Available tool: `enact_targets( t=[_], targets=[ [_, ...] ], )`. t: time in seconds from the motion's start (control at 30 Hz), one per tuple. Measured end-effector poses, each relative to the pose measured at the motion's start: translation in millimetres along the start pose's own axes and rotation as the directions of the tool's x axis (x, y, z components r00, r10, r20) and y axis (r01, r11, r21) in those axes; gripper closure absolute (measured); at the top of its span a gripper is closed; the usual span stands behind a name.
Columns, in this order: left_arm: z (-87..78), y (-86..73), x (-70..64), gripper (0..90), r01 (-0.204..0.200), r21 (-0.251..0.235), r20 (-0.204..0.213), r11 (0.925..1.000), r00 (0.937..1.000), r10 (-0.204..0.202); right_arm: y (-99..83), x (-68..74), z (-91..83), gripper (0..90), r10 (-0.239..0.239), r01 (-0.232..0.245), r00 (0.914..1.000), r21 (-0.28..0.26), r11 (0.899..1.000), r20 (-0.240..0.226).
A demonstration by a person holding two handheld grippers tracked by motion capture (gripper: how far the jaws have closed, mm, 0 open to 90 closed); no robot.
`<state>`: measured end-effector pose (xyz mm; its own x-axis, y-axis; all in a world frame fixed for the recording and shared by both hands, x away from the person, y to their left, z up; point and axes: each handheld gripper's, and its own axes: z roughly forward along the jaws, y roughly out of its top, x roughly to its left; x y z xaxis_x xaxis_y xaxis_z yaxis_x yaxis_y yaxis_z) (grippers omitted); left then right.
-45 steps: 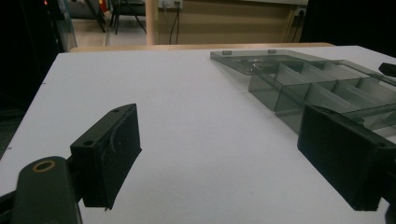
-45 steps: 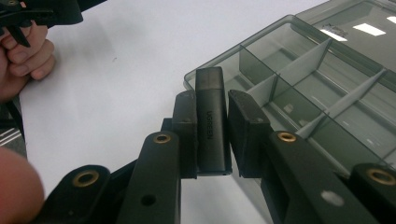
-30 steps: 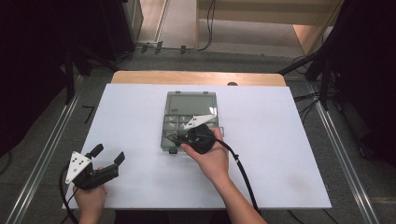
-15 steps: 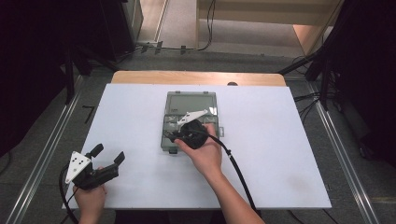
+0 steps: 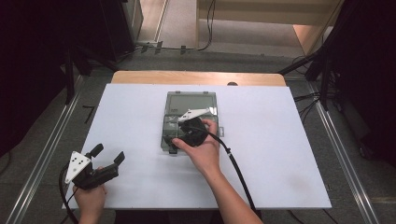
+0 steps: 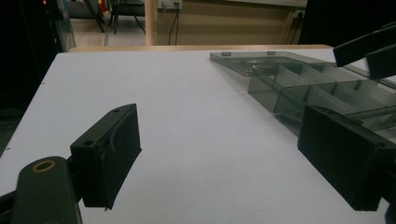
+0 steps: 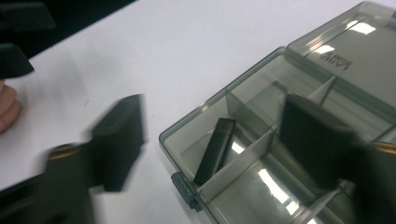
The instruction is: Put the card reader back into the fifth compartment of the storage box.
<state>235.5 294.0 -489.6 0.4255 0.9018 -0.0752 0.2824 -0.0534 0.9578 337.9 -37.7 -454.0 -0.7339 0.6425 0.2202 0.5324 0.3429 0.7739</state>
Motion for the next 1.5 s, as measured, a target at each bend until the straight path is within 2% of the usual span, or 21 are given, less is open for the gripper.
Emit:
enact_targets(
  t=[0.03,0.07,0.1,0.23,0.67,0.9,1.5],
  targets=[
    [0.0,0.0,0.0,13.6,0.000,0.000,0.000,1.0000,1.0000,0.000,0.0,0.0,0.0,10.8,0.000,0.000,1.0000,0.000,1.000,0.000],
    [0.1,0.0,-0.1,13.6,0.000,0.000,0.000,1.0000,1.0000,0.000,0.1,-0.7,-2.6,6.9,0.004,-0.004,1.0000,-0.008,1.000,-0.002],
    [0.3,0.0,-0.1,13.6,-0.001,0.000,-0.001,1.0000,1.0000,0.001,-1.0,-0.7,-8.6,0.0,-0.012,0.013,0.9998,-0.023,1.000,0.017],
    [0.2,0.0,-0.4,13.6,-0.005,0.004,-0.002,1.0000,1.0000,0.005,-4.0,-3.6,-18.0,0.0,-0.010,0.011,0.9997,-0.046,0.999,0.022],
    [0.6,-0.2,-1.2,13.6,-0.011,0.005,-0.003,0.9999,0.9999,0.011,-29.1,-17.2,-56.2,0.0,-0.018,0.021,0.9995,-0.120,0.993,0.028],
    [0.6,-0.1,-1.2,13.6,-0.013,0.006,-0.003,0.9999,0.9999,0.013,-43.4,-23.2,-71.3,0.0,-0.016,0.021,0.9990,-0.137,0.990,0.042],
    [0.6,-0.1,-1.6,13.6,-0.017,0.010,-0.005,0.9998,0.9998,0.017,-71.3,-33.5,-97.5,0.0,-0.005,0.016,0.9974,-0.157,0.987,0.072]
  ],
)
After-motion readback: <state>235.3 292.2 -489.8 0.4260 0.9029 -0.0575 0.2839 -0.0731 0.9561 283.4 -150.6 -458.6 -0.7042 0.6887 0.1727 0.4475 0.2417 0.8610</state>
